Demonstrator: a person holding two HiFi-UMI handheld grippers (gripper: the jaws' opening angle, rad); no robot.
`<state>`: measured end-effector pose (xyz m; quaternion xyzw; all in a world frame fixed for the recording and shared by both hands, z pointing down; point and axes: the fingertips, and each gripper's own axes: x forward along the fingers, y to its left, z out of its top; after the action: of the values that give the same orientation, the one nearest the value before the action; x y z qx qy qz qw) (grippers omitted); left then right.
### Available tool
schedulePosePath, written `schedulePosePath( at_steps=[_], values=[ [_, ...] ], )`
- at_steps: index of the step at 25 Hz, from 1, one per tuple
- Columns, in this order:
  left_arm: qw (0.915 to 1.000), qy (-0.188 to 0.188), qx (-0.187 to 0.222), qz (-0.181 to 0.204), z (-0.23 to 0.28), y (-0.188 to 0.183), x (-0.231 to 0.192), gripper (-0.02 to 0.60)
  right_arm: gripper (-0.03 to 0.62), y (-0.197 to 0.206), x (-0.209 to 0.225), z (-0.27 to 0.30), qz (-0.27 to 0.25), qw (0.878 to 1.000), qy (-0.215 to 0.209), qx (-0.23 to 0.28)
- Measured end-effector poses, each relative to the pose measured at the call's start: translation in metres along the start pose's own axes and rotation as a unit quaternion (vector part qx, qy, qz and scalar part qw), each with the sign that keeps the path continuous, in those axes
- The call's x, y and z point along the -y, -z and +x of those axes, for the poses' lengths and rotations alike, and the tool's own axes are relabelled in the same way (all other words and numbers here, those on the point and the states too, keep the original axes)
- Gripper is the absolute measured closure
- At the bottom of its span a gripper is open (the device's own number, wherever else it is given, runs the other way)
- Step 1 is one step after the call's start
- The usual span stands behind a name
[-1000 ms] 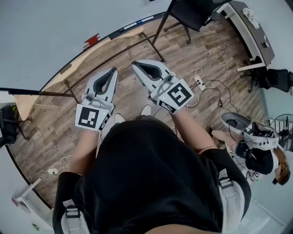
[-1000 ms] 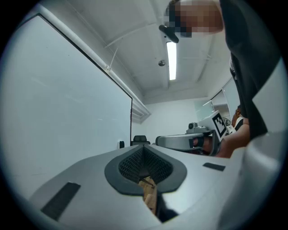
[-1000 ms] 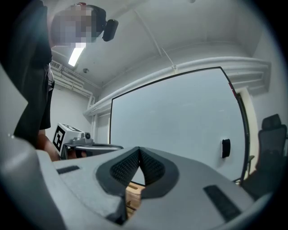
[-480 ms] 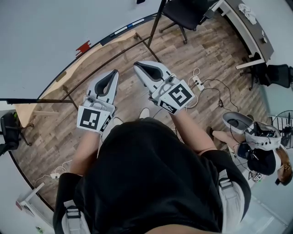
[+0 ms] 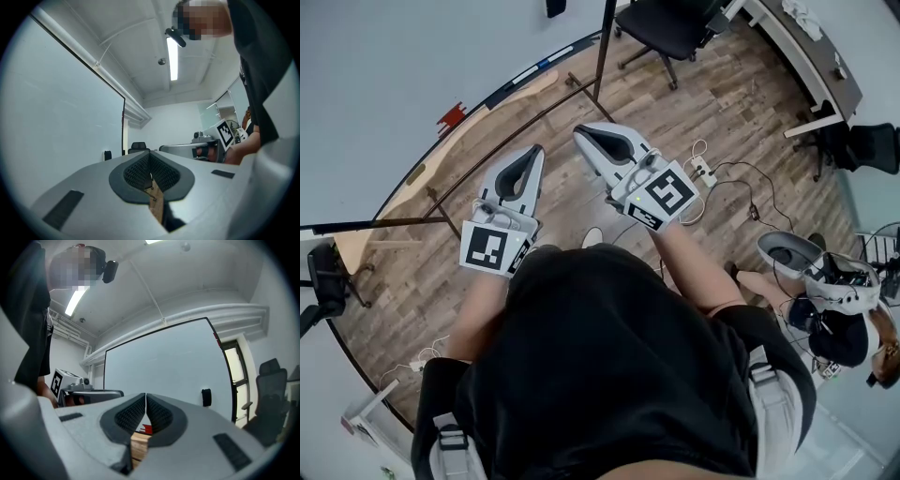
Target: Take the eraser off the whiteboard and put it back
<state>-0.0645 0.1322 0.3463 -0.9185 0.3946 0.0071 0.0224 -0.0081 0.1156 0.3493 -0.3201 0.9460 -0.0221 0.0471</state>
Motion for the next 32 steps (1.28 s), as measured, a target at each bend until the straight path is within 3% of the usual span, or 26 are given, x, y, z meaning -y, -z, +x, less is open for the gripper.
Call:
schedulePosePath(
  at_steps=[6, 14, 32],
  values=[
    [1.0000, 0.001, -0.008, -0.003, 0.023, 0.006, 0.000, 0.586, 0.592, 0.003, 0.024, -0.001, 0.005, 1.000, 0.003, -0.001],
    [0.9999, 0.007, -0.006, -0.006, 0.051, 0.020, -0.030, 0.586, 0.592, 0.013, 0.056, 0.024, 0.005, 1.000, 0.009, -0.007],
    [0.9992, 0.031, 0.014, -0.019, 0.144, 0.020, -0.157, 0.586, 0.592, 0.020, 0.158, 0.139, -0.011, 0.998, 0.041, -0.043]
  ],
)
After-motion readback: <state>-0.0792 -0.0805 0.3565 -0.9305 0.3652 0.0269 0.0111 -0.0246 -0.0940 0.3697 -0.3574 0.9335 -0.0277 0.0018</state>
